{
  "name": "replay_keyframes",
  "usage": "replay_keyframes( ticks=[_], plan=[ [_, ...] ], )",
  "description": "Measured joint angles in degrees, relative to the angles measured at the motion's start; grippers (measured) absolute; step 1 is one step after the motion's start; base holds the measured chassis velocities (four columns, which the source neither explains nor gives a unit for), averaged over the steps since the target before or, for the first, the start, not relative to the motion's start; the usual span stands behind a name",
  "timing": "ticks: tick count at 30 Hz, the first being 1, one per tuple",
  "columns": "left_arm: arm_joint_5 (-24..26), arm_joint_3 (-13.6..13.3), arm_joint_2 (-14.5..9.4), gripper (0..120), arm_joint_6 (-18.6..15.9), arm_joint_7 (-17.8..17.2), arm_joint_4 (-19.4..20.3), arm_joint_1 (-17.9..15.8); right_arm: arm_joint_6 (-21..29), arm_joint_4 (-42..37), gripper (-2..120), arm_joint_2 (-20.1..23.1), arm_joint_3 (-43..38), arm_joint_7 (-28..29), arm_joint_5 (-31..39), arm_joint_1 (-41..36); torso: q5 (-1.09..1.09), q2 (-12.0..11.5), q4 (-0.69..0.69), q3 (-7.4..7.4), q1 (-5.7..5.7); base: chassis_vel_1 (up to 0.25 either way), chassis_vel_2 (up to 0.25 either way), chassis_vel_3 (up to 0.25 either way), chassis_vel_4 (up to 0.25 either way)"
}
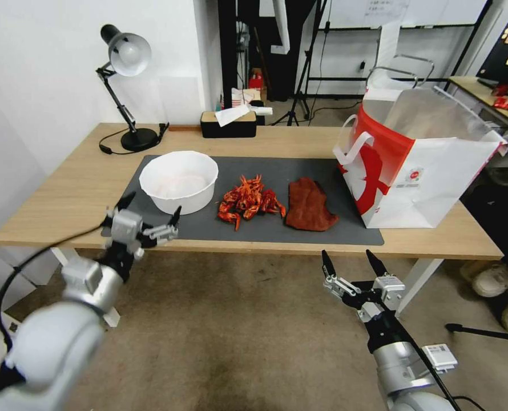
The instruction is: Sweep shrimp from table into container with towel, then put container into takeout bag.
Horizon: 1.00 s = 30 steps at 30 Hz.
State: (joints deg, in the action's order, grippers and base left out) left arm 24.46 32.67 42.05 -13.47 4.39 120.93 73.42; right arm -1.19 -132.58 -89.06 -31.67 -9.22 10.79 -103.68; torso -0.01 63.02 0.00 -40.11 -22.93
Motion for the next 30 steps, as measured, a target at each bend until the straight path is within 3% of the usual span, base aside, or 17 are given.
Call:
replay_keyframes(
  ticks=[1,5,7,9,10,12,13,15,17,19,21,23,24,25,27,28,30],
  plan=[
    [1.9,-1.4,-3.4,100,-1.1,2.7,-2.3,-3.6,0.0,0.0,100,-0.1,0.0,0.0,-0.1,-0.1,-0.01,0.0,0.0,0.0,0.0,0.0,0.0,0.0,0.0],
    [2.9,-4.6,-7.7,100,-2.8,8.7,-5.1,-9.7,0.0,0.0,100,-0.5,0.3,0.1,-1.1,-0.2,0.0,0.0,0.0,0.0,0.0,0.0,0.0,0.0,0.0],
    [2.4,-10.4,-13.4,100,-4.1,16.3,-7.6,-16.9,0.4,0.5,100,-0.6,1.0,0.4,-2.0,0.1,-0.01,0.0,-0.03,-0.01,0.0,0.0,0.0,0.0,0.0],
    [1.8,-11.6,-15.0,100,-4.3,18.2,-8.2,-18.4,0.6,0.7,100,-0.6,1.3,0.4,-2.1,0.4,0.0,0.0,-0.03,0.0,0.0,0.0,0.0,0.0,0.0],
    [-0.8,-13.0,-18.5,100,-4.2,22.5,-9.2,-20.1,1.2,1.5,100,0.2,2.1,0.5,-2.2,1.2,0.03,0.0,-0.01,0.0,0.0,0.0,0.0,0.0,0.0],
    [-1.8,-13.8,-19.4,100,-3.8,23.7,-9.7,-20.6,1.3,1.7,100,0.4,2.3,0.5,-2.2,1.4,0.04,0.0,0.03,0.0,0.0,0.0,0.0,0.0,0.0],
    [-3.8,-17.3,-21.1,100,-2.7,27.1,-10.9,-23.5,1.4,2.0,100,0.7,2.3,0.6,-2.2,1.5,0.0,0.0,0.08,0.0,0.0,0.0,0.0,0.0,0.0],
    [-4.6,-19.0,-21.6,100,-2.3,28.4,-11.4,-25.4,1.4,2.1,100,0.7,2.3,0.6,-2.0,1.5,-0.03,0.0,0.06,0.0,0.0,0.0,0.0,0.0,0.0],
    [-6.8,-25.9,-22.3,100,-1.0,31.1,-12.9,-32.1,1.4,2.1,100,0.8,2.0,0.6,-1.8,1.5,0.0,0.0,0.01,0.01,0.0,0.0,0.0,0.0,0.0],
    [-7.1,-27.8,-22.3,100,-0.9,31.6,-13.4,-34.1,1.4,2.1,100,0.8,1.9,0.7,-1.7,1.5,-0.01,0.0,-0.01,0.0,0.0,0.0,0.0,0.0,0.0],
    [-7.5,-34.0,-21.5,100,0.0,33.0,-15.6,-40.7,1.4,2.2,100,0.6,1.9,0.7,-1.7,1.6,0.01,0.0,0.0,0.0,0.0,0.0,0.0,0.0,0.0],
    [-7.6,-35.8,-21.2,100,0.5,33.6,-16.3,-42.7,1.4,2.2,100,0.6,1.9,0.7,-1.7,1.6,-0.01,0.0,0.01,0.0,0.0,0.0,0.0,0.0,0.0],
    [-7.8,-39.7,-20.5,100,1.5,34.8,-18.1,-47.3,1.4,2.5,100,0.6,2.0,0.8,-1.7,1.7,0.01,0.0,-0.01,0.01,0.0,0.0,0.0,0.0,0.0],
    [-7.8,-39.7,-20.5,100,1.5,34.8,-18.1,-47.3,1.4,2.5,100,0.6,2.0,0.8,-1.7,1.7,0.01,0.0,-0.01,0.01,0.0,0.0,0.0,0.0,0.0],
    [-9.9,-45.2,-19.2,100,2.5,36.3,-20.6,-53.5,1.4,2.6,100,0.7,1.9,0.9,-1.7,1.8,0.0,0.0,0.02,0.01,0.0,0.0,0.0,0.0,0.0],
    [-9.9,-45.2,-19.2,100,2.5,36.3,-20.6,-53.5,1.4,2.6,100,0.7,1.9,0.9,-1.7,1.8,0.0,0.0,0.02,0.01,0.0,0.0,0.0,0.0,0.0],
    [-13.1,-48.5,-18.1,100,3.2,37.9,-22.5,-58.2,1.5,2.7,100,0.8,1.8,1.1,-1.7,1.8,0.01,0.0,0.0,0.01,0.0,0.0,0.0,0.0,0.0]
  ],
)
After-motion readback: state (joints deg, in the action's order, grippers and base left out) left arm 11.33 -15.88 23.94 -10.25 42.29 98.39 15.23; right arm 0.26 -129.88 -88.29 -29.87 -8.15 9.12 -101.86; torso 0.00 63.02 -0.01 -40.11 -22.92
